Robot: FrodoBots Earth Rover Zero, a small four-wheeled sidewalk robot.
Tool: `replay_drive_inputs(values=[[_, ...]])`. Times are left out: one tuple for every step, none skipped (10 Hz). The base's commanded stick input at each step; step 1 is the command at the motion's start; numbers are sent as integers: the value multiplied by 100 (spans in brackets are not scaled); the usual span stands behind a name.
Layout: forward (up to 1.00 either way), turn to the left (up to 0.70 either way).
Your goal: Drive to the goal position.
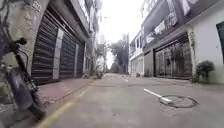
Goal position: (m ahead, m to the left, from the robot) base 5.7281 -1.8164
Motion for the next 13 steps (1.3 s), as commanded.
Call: replay_drive_inputs(values=[[50,0],[50,0],[50,0],[50,0],[50,0],[50,0],[50,0],[50,0],[50,0],[50,0],[50,12],[50,50],[50,32]])
